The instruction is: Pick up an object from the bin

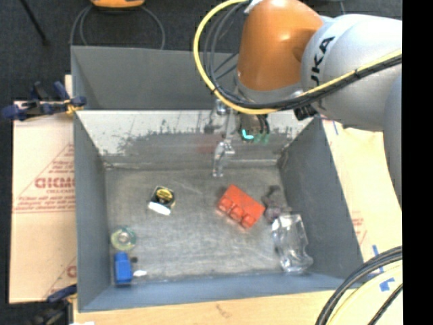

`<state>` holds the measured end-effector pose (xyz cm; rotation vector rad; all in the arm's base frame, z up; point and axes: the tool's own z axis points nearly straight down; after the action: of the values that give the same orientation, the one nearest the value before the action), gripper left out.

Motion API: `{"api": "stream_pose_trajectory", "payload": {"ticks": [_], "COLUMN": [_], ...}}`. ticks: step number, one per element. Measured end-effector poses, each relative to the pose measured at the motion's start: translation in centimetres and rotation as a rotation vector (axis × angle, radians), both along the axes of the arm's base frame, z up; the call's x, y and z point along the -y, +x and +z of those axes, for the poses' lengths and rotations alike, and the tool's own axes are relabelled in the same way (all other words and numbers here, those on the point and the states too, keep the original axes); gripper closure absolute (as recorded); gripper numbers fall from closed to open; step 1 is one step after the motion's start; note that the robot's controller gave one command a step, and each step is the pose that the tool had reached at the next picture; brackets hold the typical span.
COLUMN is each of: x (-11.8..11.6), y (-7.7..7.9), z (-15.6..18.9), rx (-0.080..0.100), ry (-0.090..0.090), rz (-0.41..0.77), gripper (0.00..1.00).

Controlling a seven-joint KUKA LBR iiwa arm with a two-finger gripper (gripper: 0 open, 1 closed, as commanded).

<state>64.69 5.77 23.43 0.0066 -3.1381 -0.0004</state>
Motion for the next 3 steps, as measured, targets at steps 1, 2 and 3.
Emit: {"api": "stream_pose_trajectory", "payload": {"ticks": [1, 2, 3], "x": [8.3, 12.4, 13.3], "y": [-1.5, -3.7, -5.3], "z": [-14.2, -13.2, -13.4], "rx": [0.016, 0.005, 0.001], "ry": [0.005, 0.000, 0.001], "rz": [0.300, 0.043, -0.072], "gripper": [0.00, 0.00, 0.00]}}
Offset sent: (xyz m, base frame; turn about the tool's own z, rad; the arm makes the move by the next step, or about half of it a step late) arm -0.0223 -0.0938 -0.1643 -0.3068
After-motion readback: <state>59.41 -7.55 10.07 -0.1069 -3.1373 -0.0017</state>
